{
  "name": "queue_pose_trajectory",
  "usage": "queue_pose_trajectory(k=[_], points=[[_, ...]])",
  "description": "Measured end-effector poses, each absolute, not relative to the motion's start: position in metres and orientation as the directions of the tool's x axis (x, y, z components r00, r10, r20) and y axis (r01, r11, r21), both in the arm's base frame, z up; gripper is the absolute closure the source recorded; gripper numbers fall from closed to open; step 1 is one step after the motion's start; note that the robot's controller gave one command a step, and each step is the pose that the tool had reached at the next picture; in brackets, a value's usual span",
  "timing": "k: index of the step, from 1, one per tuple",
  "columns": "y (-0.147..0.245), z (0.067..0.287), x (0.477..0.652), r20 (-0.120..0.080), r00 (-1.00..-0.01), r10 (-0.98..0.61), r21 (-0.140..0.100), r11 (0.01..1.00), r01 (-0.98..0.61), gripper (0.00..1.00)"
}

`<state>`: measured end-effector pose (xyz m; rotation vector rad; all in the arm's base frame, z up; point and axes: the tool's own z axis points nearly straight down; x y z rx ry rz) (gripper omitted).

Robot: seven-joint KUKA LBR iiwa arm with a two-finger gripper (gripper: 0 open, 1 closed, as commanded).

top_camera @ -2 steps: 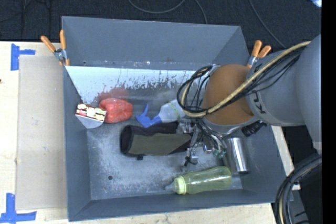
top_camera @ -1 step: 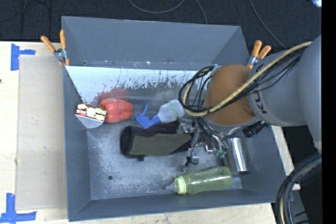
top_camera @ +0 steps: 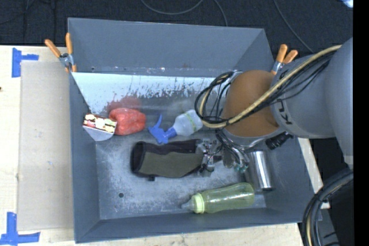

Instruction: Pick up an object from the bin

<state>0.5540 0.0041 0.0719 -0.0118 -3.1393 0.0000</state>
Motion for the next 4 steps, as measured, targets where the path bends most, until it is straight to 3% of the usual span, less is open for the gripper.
queue_pose_trajectory(k=[2,4], points=[[0.004,0.075,0.553,0.004,-1.000,0.008,0.000,1.000,0.008,1.00],[0.004,0.097,0.553,0.006,-1.000,0.007,0.001,1.000,0.007,1.00]])
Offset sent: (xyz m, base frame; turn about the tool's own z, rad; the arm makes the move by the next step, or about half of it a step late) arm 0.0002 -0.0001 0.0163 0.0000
